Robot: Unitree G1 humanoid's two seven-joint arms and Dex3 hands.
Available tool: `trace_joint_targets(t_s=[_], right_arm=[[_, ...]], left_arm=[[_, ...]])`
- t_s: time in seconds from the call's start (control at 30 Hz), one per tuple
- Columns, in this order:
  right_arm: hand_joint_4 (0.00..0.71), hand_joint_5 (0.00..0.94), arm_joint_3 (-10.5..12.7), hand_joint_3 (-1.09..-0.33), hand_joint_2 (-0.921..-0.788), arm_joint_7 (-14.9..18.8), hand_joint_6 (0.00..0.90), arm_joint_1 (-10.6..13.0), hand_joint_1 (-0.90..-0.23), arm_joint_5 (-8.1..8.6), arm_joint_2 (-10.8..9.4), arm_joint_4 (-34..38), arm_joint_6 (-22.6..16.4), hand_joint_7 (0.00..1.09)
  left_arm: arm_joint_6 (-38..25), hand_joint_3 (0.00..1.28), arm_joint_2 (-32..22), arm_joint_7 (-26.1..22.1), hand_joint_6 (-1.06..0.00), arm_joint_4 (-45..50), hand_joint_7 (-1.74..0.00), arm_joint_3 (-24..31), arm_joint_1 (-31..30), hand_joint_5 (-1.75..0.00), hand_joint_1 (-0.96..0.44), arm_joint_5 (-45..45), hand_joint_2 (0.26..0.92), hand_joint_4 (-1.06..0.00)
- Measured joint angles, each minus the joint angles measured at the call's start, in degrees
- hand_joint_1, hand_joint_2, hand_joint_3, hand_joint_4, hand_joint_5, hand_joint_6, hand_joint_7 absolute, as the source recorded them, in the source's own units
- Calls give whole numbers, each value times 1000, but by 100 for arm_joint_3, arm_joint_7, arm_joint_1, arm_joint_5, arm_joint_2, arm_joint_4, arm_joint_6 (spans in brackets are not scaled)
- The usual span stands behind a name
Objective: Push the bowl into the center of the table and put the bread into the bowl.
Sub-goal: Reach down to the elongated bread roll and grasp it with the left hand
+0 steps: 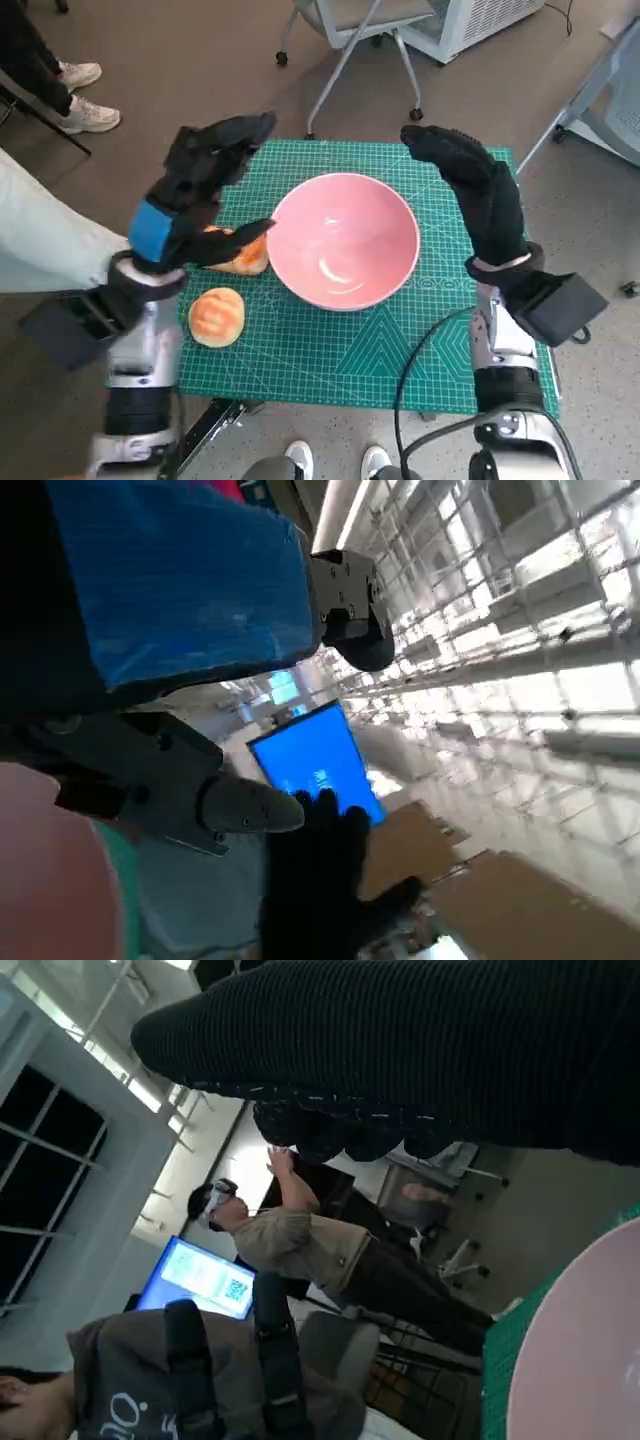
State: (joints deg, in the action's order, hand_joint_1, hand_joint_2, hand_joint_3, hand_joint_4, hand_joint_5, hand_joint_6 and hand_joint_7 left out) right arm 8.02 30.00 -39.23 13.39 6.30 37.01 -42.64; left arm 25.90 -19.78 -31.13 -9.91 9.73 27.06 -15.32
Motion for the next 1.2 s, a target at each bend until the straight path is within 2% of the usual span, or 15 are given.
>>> trace_joint_targets(t_s=[0.1, 0.2, 0.33, 0.5, 0.63, 0.9, 1.2], right_arm=[[220, 2, 1, -726, -921, -1, 231, 9, -677, 22, 4, -2, 1, 230], [219, 1, 6, -730, -921, -1, 214, 8, -672, 36, 8, -2, 1, 261], [218, 0, 18, -732, -921, -1, 191, 4, -670, 48, 8, -2, 1, 302], [217, 0, 31, -733, -921, -5, 166, -15, -668, 81, -25, 31, 12, 349], [218, 0, 44, -738, -921, -27, 147, -18, -659, 119, -52, 104, 20, 386], [216, 0, 45, -743, -921, -64, 137, -23, -655, 137, -110, 157, 20, 409], [215, 0, 56, -743, -921, -64, 130, -40, -661, 219, -121, 220, 18, 422]], left_arm=[[-242, 78, -677, 13, -152, 90, -495, 127, -24, -9, -139, 531, 799, -272], [-836, 23, -1283, 103, -292, 387, -187, 170, -107, -4, -16, 1233, 766, -246], [-1771, 10, -1802, 188, -332, 834, -70, 147, -190, -2, 120, 2126, 764, -205], [-3028, 8, -2148, 315, -346, 1330, -37, -84, -279, 0, 165, 3176, 767, -190], [-3522, 12, -2208, 324, -351, 1458, -22, -320, -294, 0, 197, 3513, 778, -184], [-3809, 20, -2208, 257, -359, 1443, -11, -782, -234, -2, 253, 3613, 800, -187], [-3849, 18, -2199, 267, -361, 1139, -5, -1293, 62, -3, 239, 3945, 800, -197]])
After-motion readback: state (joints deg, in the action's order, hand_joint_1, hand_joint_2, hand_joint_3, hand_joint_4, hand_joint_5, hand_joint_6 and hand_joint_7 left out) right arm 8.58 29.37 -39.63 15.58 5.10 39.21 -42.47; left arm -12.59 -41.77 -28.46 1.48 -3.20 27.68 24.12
